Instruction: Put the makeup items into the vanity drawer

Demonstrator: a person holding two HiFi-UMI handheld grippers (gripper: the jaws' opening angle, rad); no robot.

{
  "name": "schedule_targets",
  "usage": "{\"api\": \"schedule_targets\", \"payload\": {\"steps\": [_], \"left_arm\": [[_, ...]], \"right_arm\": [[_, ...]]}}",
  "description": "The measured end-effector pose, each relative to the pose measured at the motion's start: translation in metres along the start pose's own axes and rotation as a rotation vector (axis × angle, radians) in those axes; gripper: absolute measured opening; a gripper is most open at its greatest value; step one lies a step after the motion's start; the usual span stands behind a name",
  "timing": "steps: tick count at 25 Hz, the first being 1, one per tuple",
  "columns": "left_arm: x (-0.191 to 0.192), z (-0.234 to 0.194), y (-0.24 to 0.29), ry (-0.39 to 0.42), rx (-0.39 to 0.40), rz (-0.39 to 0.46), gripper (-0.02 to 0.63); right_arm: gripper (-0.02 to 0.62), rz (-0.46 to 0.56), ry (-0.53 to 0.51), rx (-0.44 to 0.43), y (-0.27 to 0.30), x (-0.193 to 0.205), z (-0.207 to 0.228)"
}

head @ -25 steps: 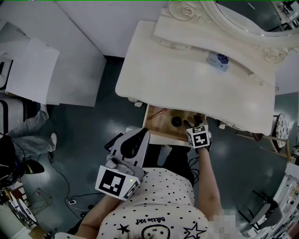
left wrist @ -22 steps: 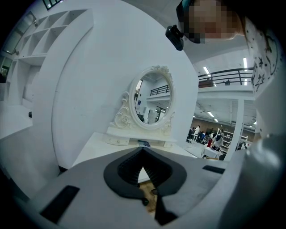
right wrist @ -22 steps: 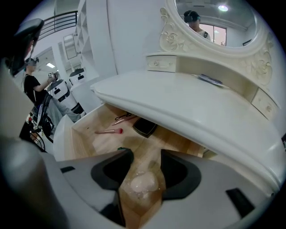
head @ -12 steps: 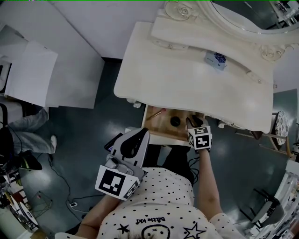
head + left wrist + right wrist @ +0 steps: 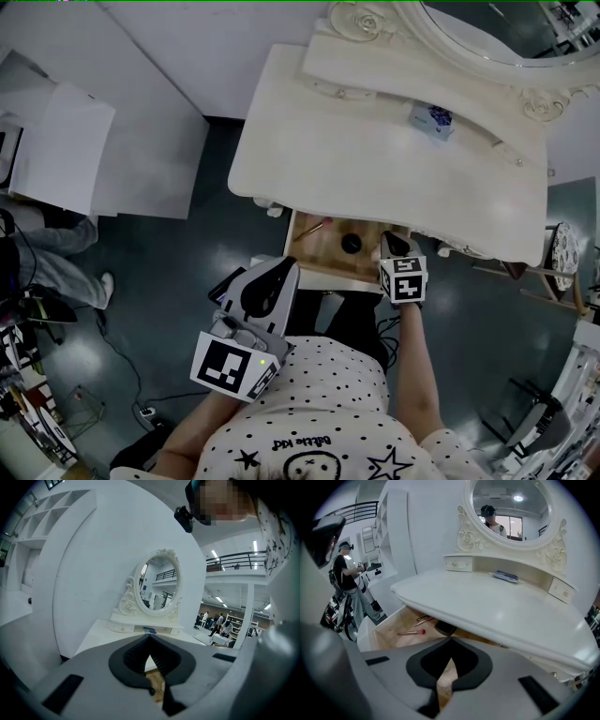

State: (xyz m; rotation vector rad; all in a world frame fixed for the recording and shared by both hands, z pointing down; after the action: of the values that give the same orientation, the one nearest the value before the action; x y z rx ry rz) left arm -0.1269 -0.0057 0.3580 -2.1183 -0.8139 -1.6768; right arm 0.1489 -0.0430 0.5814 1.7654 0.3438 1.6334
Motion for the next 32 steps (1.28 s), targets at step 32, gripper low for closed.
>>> {"api": "schedule_targets", "payload": {"steps": [32], "left_arm": [[-0.012,0.016,0.011,0.014,0.145,0.07,0.009]], "right_arm": [[0.008,0.607,0.16,0.068,-0.205,-0.117,-0.061]]}}
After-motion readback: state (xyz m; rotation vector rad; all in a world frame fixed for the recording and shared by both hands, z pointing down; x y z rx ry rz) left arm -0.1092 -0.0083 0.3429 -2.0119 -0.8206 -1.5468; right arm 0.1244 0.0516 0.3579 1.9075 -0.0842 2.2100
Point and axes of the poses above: the fingertips, and each gripper's own axes: y forward along the fingers, z to its right, x out of its underside, the point moved 9 cm from there along -y, backward along the fingers, and after that the axes turned 12 degrees about z, right-handed, at the moved point
